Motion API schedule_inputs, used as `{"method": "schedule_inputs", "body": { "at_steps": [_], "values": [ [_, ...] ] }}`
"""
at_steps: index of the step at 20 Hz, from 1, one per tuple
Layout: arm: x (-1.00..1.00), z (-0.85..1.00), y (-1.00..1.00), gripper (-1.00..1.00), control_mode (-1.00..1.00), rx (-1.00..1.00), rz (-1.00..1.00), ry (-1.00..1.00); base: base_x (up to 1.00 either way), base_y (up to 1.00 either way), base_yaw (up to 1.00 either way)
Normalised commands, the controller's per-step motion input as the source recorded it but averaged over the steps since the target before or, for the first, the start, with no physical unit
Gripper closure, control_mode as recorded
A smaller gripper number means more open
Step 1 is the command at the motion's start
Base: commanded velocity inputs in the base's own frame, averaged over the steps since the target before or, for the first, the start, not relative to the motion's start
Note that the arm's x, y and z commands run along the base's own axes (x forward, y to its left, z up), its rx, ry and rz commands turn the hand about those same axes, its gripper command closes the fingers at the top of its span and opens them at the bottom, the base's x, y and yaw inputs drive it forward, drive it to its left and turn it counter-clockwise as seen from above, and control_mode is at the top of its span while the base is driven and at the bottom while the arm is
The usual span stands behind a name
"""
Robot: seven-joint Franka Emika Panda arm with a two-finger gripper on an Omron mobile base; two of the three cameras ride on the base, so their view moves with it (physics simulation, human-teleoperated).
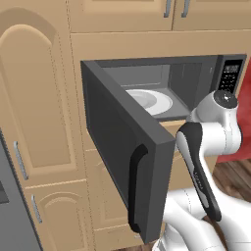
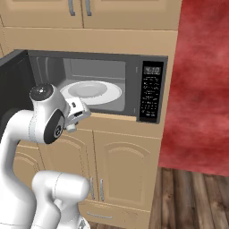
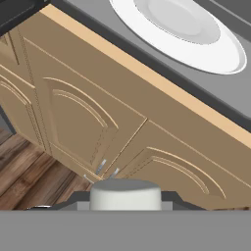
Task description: Pick the marshmallow from the counter and place it in the microwave. Then turn on the microwave.
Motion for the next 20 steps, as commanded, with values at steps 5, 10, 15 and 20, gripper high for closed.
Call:
{"method": "schedule_inputs", "body": {
  "at_steps": [5,10,15,20],
  "values": [
    [0.00,0.00,0.00,1.00,1.00,0.00,0.00,0.00,0.00,0.00,0.12],
    [0.00,0.00,0.00,1.00,1.00,0.00,0.00,0.00,-0.01,0.00,0.11],
    [0.00,0.00,0.00,1.00,1.00,0.00,0.00,0.00,-0.03,-0.03,0.09],
    [0.00,0.00,0.00,1.00,1.00,0.00,0.00,0.00,0.00,-0.14,0.08]
  ]
}}
